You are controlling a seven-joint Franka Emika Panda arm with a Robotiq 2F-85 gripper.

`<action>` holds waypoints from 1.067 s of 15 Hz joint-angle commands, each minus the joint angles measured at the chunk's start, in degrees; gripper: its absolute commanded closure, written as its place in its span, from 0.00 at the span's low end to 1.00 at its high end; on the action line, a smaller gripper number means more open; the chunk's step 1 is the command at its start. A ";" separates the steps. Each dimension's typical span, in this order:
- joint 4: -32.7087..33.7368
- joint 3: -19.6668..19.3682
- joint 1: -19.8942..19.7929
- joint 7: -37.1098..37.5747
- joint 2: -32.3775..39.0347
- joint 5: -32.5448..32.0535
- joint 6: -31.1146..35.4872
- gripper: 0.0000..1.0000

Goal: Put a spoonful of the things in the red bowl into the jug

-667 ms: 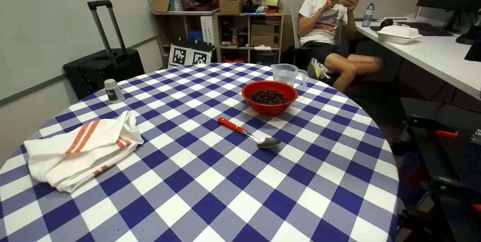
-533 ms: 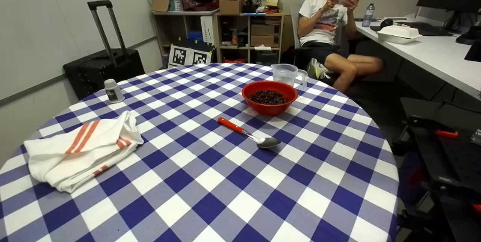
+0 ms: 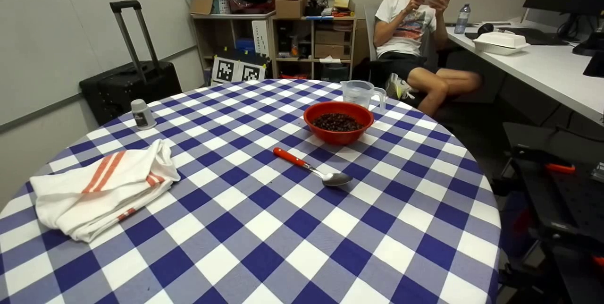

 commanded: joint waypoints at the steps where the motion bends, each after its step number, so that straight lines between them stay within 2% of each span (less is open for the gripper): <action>1: 6.10 0.64 -0.43 7.34 9.41 -0.37 5.98 0.00; 4: 9.19 0.54 0.36 11.97 15.60 -2.05 9.74 0.00; 9: 13.32 -0.06 3.23 16.76 24.55 -9.67 12.12 0.00; 12: 15.76 -0.57 4.51 17.50 29.45 -12.19 12.86 0.00; 16: 19.06 -1.27 4.24 15.71 34.98 -11.33 15.52 0.00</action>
